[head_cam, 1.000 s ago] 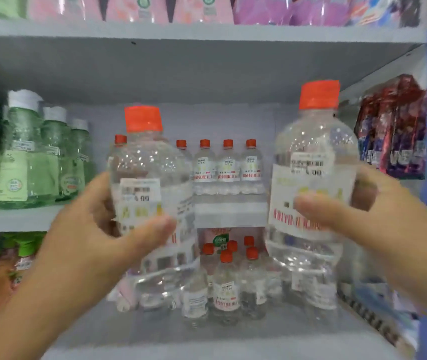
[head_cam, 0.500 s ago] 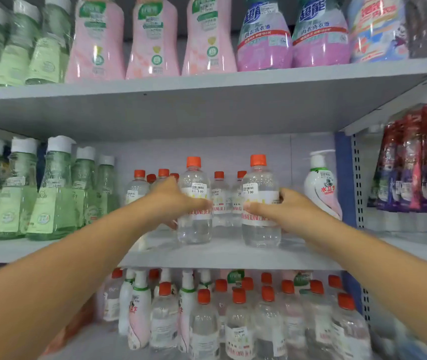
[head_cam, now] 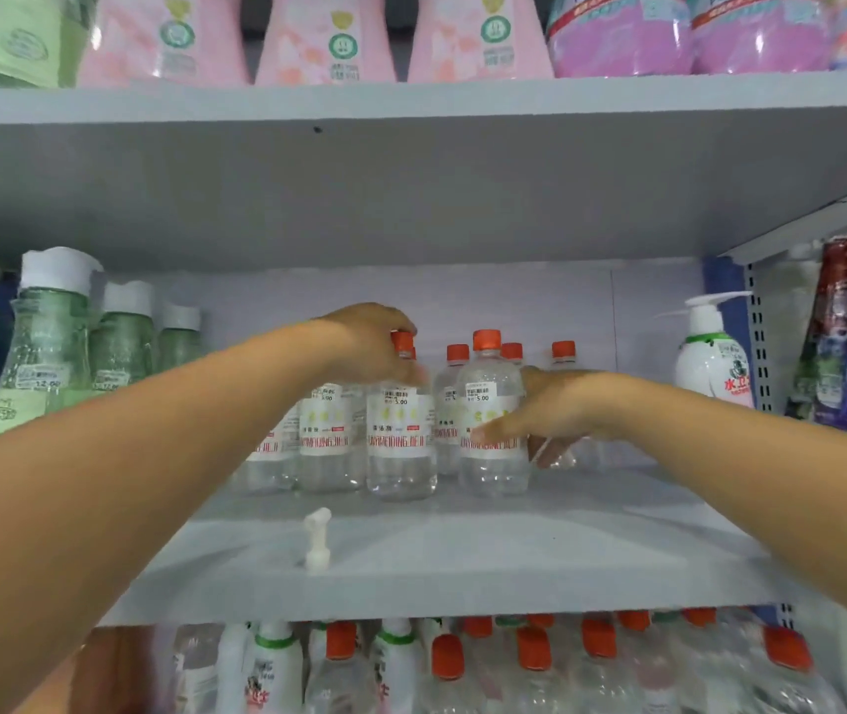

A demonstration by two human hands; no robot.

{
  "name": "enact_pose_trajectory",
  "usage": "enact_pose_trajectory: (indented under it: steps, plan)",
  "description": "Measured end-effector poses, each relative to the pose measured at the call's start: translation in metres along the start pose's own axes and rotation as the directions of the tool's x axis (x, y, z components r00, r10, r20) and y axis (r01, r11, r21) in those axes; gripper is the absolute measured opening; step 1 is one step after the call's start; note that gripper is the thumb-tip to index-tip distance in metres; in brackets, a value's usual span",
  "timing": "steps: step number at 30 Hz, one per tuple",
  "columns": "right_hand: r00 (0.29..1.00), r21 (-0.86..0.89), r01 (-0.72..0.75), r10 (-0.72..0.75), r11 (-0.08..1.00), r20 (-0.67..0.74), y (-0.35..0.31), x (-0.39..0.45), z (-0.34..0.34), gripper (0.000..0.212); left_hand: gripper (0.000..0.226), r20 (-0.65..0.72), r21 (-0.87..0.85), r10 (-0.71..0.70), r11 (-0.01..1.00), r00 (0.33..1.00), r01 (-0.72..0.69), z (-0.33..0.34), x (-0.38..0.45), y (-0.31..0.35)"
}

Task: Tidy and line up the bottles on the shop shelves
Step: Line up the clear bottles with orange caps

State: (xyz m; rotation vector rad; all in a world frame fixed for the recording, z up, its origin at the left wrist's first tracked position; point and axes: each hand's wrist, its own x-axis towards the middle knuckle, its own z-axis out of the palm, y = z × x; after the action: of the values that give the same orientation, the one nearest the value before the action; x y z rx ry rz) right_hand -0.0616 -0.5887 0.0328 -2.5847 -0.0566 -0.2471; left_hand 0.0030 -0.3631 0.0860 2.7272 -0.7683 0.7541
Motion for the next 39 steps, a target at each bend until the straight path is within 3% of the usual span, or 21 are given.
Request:
enact_pose_trajectory:
  steps: [5,12,21,25,27,29,31,33,35,38,39]
  plan:
    - [1.000,-0.135,-0.018,0.015,0.991,-0.020,-0.017,0.022,-0.015,0.086,0.076,-0.003,0.020,0.091,0.996,0.996,-0.091,0.015,0.022,-0.013]
    - [0.993,-0.035,0.017,-0.021,0.999,-0.113,-0.040,0.044,-0.045,0.042,0.078,-0.021,-0.037,0.116,0.992,0.993,-0.117,0.023,0.033,-0.022]
    - [0.959,-0.012,0.082,-0.082,0.997,-0.271,-0.026,0.071,-0.024,0.043,0.060,-0.094,-0.174,0.101,0.978,0.990,-0.117,0.033,0.035,-0.027]
    - [0.943,0.012,0.144,-0.133,0.990,-0.305,-0.018,0.071,-0.020,0.038,0.068,-0.095,-0.171,0.120,0.976,0.988,-0.135,0.034,0.025,-0.026]
    - [0.936,0.036,0.163,-0.143,0.986,-0.322,-0.013,0.071,-0.016,0.042,0.068,-0.186,-0.270,0.107,0.950,0.977,-0.155,0.021,0.014,-0.031]
    - [0.931,0.058,0.168,-0.139,0.984,-0.339,-0.008,0.071,-0.013,0.042,0.046,-0.406,-0.433,-0.001,0.881,0.914,-0.192,-0.003,0.005,-0.048]
    - [0.926,0.072,0.168,-0.132,0.983,-0.353,-0.005,0.071,-0.012,0.040,0.029,-0.518,-0.503,-0.136,0.847,0.845,-0.172,-0.024,-0.004,-0.076]
    - [0.923,0.086,0.175,-0.133,0.981,-0.361,-0.004,0.071,-0.013,0.036,0.033,-0.452,-0.476,-0.210,0.879,0.867,-0.035,-0.027,-0.016,-0.103]
    - [0.926,0.091,0.175,-0.133,0.980,-0.354,-0.007,0.070,-0.012,0.036,0.048,-0.290,-0.441,-0.273,0.889,0.917,0.125,-0.014,-0.027,-0.124]
    - [0.929,0.060,0.150,-0.120,0.987,-0.350,-0.012,0.072,-0.008,0.039,0.081,0.068,-0.586,-0.292,0.762,0.954,0.275,0.004,-0.039,-0.143]
    - [0.928,0.057,0.142,-0.113,0.988,-0.354,-0.013,0.072,-0.007,0.040,0.090,0.126,-0.618,-0.272,0.731,0.954,0.290,0.006,-0.040,-0.148]
